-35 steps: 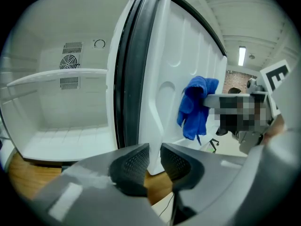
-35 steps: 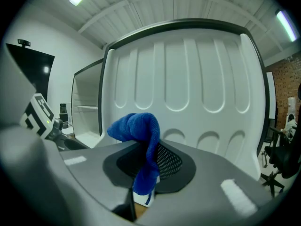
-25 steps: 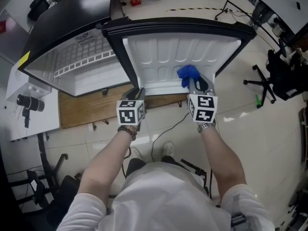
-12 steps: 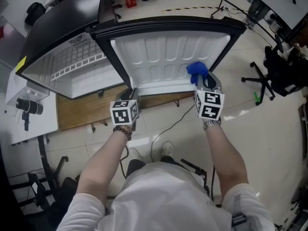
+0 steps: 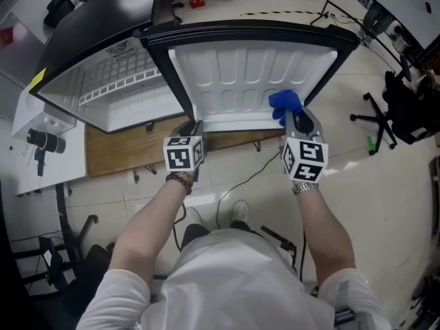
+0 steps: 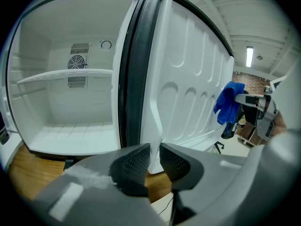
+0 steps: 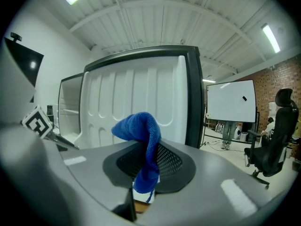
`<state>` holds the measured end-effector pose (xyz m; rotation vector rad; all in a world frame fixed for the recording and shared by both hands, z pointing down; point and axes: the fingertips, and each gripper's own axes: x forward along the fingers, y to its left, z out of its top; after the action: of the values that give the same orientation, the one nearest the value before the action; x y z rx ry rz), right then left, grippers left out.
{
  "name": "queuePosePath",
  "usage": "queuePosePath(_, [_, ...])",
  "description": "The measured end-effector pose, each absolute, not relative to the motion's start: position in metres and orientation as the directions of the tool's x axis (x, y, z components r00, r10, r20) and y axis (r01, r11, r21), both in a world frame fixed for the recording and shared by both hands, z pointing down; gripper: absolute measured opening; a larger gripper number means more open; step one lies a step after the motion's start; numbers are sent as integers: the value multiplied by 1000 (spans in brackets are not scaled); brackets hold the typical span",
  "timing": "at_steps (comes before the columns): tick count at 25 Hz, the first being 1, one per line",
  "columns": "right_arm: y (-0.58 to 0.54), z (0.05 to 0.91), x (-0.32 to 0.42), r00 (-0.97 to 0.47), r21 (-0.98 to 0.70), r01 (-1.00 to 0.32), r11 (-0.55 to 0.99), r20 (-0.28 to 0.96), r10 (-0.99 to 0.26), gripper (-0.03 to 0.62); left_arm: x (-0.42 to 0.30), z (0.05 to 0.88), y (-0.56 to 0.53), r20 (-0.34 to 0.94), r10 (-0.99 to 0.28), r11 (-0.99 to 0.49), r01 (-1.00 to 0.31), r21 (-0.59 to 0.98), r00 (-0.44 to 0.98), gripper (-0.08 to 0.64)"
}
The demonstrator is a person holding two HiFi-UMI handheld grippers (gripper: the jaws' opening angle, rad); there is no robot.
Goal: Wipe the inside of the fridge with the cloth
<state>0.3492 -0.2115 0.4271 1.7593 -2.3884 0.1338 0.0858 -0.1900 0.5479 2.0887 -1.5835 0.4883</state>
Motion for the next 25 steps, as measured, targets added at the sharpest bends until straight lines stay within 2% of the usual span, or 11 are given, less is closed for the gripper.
queuePosePath(7, [-172, 432, 278, -441, -1, -893, 450, 204, -874, 52, 86, 543, -189, 540, -790, -261, -956, 131, 290, 67])
queuePosePath(13, [-142, 472, 209, -539, -23, -831, 556, 287, -792, 52, 87, 532, -188, 526, -785, -321, -941, 107, 328, 67])
queuePosePath(25, [-178, 530, 152, -533, -50, -826, 561, 394, -749, 52, 89, 525, -191, 518, -761, -403, -910, 97, 392, 72])
